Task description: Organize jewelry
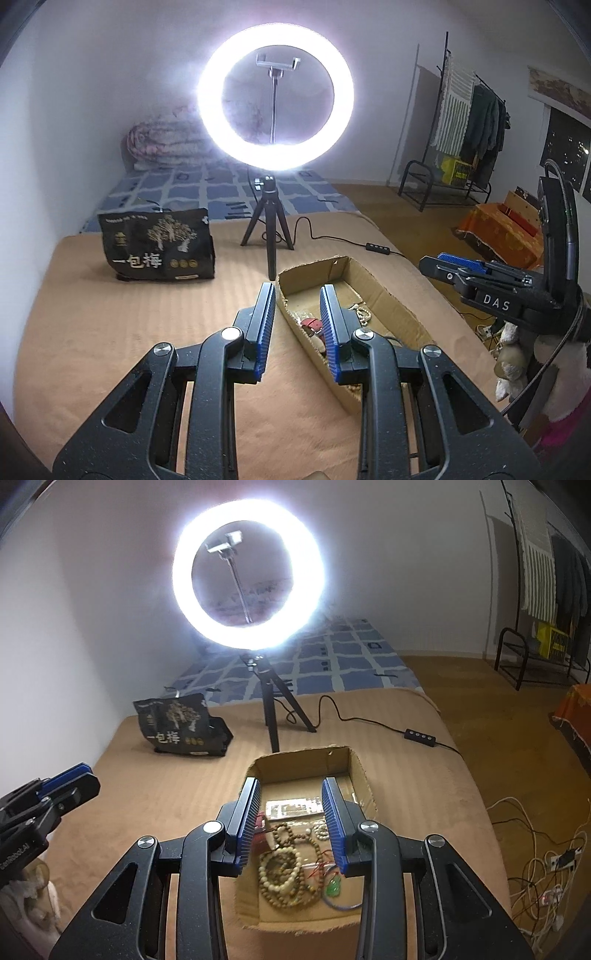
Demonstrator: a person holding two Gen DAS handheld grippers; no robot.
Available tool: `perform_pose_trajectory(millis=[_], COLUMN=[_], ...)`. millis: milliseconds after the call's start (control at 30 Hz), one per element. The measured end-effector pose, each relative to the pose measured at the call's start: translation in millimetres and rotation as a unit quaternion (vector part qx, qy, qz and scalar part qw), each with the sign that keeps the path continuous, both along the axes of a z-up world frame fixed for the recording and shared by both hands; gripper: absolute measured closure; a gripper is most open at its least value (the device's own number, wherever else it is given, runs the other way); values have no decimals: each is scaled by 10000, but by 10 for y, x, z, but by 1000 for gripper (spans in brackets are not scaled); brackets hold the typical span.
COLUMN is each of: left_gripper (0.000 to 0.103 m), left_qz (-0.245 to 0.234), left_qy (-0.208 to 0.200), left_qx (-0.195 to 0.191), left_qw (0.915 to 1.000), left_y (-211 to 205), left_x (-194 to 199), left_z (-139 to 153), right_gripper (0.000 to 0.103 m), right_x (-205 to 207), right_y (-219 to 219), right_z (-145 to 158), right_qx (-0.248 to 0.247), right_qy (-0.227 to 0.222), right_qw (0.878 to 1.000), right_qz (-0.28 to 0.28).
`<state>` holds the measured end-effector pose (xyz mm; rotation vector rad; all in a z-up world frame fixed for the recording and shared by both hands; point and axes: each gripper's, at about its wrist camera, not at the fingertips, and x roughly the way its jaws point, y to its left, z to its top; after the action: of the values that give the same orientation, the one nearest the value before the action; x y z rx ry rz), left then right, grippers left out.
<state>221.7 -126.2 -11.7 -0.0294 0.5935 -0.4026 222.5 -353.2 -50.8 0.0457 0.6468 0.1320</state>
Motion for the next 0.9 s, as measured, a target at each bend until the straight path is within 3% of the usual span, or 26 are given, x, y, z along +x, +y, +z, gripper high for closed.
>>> perform_pose_trajectory(millis=[333, 467, 633, 700, 900], left_gripper=[79, 53, 36, 26, 14], left_qz=[155, 201, 272, 322, 350], left_qy=[-262, -361, -495, -567, -583], left_qx=[120, 141, 234, 249, 294], left_qw=[9995, 9990, 9981, 9976, 9973], left_y=[253, 328, 380, 395, 411], left_x=[-461, -616, -775, -826, -933], left_z=[123, 143, 154, 149, 135], right_gripper=[70, 64, 53, 43, 28], right_x=[-470, -634, -764, -811, -887], right_y=[153, 234, 241, 239, 260], right_z=[147, 127, 86, 79, 43], right_qx=[-168, -407, -326, -365, -567], right_qy=[-323, -427, -424, -447, -447], right_qw=[9993, 9981, 9985, 9983, 9974], right_qz=[92, 153, 145, 102, -29])
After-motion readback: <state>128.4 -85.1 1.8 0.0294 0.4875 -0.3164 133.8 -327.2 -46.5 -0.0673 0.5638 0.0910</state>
